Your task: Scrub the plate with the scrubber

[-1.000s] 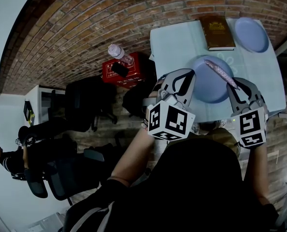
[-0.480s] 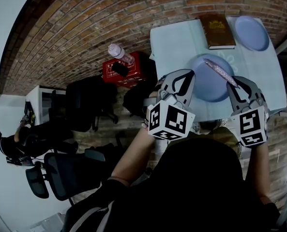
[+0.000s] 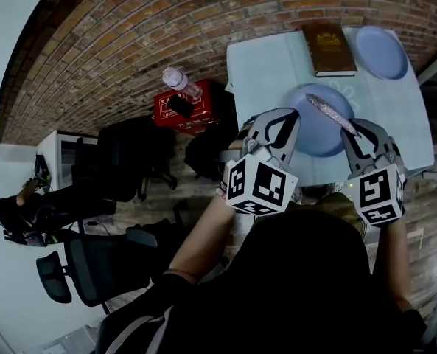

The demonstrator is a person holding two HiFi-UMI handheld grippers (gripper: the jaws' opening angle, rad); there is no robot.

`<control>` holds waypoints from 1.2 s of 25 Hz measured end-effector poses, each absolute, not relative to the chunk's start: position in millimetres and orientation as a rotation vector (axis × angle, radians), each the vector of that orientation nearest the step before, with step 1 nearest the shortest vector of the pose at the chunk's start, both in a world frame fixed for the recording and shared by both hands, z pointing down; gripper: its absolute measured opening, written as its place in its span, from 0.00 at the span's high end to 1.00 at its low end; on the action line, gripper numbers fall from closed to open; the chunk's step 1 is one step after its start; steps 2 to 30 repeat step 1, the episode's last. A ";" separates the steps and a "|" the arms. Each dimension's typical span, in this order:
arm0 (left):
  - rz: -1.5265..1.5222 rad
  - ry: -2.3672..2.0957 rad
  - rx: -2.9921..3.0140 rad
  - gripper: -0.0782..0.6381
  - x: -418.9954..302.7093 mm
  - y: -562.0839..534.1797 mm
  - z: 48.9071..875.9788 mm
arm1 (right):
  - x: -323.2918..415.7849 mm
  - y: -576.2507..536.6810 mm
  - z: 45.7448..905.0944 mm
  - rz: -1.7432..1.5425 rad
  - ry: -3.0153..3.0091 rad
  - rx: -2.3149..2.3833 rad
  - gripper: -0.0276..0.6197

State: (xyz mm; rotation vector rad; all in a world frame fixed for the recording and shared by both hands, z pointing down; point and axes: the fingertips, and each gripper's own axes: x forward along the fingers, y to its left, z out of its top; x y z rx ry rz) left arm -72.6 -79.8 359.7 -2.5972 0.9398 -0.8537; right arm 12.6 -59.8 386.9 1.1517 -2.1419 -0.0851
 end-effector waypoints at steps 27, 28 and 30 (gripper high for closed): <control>-0.852 0.930 -2.597 0.86 -71.3 -79.2 359.1 | 12.0 -60.0 386.6 -0.091 -2.139 1.148 0.82; -0.852 0.930 -2.597 0.86 -71.3 -79.2 359.1 | 12.0 -60.0 386.6 -0.091 -2.139 1.148 0.82; -0.852 0.930 -2.597 0.86 -71.3 -79.2 359.1 | 12.0 -60.0 386.6 -0.091 -2.139 1.148 0.82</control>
